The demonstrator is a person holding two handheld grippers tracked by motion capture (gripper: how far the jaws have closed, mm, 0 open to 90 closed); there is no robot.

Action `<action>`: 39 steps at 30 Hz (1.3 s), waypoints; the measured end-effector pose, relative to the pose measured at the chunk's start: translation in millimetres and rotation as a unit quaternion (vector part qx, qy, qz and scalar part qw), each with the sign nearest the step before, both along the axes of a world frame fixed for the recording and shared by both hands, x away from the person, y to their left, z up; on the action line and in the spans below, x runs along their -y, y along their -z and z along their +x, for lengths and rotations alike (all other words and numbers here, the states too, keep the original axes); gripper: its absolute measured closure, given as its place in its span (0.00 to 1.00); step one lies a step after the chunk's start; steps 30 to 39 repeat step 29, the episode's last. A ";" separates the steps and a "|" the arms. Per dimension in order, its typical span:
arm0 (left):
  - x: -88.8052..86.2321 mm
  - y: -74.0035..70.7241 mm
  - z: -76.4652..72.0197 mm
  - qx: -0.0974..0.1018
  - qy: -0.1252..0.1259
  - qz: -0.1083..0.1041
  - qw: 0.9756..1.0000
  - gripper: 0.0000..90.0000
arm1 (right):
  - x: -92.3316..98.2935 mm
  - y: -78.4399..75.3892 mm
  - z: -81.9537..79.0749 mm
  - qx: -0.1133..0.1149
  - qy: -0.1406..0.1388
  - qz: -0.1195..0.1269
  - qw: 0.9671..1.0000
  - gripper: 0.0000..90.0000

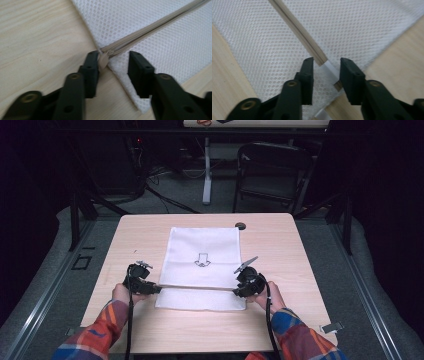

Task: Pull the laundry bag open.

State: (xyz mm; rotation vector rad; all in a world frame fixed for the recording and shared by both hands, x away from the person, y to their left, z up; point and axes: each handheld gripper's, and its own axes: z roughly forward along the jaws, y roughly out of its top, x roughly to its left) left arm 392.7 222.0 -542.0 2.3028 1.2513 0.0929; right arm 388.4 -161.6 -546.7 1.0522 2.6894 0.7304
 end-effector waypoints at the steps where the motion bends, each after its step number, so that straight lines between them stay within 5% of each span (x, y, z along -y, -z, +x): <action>1: 0.7 -2.4 -1.0 0.005 0.000 -0.003 1.000 0.51 | 1.9 -5.0 -1.3 0.010 0.001 0.004 1.000 0.58; 8: -6.7 -21.4 -17.5 0.047 -0.018 -0.001 0.999 0.22 | 35.5 -34.0 -13.5 0.035 0.039 0.025 0.998 0.16; 14: -30.7 -23.2 -30.1 0.045 -0.046 0.007 0.998 0.16 | 79.1 -37.3 -28.1 0.026 0.102 0.031 0.994 0.01; 22: -54.2 -8.2 -26.7 0.018 -0.075 0.019 0.997 0.07 | 113.1 -24.6 -43.4 0.017 0.132 0.011 0.991 0.00; 28: -51.6 3.1 -18.6 -0.009 -0.060 0.035 0.998 0.01 | 115.4 -8.5 -36.4 0.001 0.132 -0.019 0.991 0.00; 39: -50.1 4.7 -17.9 -0.011 -0.057 0.036 0.998 0.01 | 115.7 -7.0 -35.5 -0.002 0.132 -0.022 0.991 0.00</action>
